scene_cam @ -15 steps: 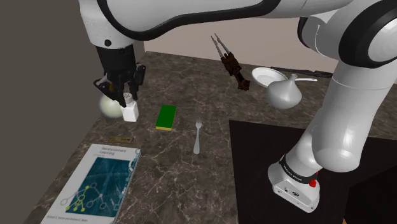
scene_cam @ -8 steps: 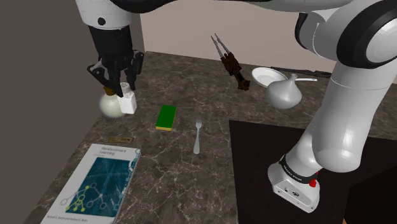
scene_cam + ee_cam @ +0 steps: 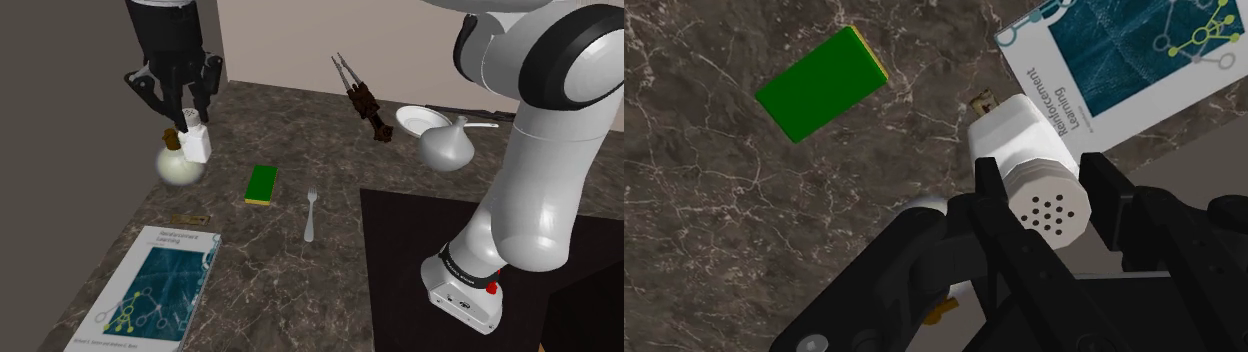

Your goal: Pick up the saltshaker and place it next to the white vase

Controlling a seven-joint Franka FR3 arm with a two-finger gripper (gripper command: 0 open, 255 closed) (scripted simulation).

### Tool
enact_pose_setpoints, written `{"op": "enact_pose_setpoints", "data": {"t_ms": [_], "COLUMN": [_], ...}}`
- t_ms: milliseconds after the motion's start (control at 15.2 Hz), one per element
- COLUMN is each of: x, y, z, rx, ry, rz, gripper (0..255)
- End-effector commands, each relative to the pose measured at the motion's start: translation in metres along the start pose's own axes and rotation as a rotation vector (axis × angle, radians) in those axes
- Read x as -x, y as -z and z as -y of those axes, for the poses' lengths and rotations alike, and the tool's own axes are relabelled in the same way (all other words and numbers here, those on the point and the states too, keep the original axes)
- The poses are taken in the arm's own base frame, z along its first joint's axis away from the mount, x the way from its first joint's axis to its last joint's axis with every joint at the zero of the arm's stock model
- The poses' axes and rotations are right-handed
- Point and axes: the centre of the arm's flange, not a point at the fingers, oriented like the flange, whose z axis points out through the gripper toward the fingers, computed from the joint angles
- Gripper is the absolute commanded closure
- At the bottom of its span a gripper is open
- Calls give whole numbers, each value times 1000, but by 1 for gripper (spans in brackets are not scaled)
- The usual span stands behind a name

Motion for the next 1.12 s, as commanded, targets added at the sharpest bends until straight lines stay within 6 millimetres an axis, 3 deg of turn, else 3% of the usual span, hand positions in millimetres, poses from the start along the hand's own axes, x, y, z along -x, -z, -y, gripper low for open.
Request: {"op": "enact_pose_setpoints", "data": {"t_ms": [0, 132, 1056], "x": [1, 0, 117], "y": [11, 20, 23], "z": [0, 0, -143], "rx": [0, 0, 0], "ry": [0, 0, 0], "rz": [0, 0, 0], "gripper": [255, 255, 255]}}
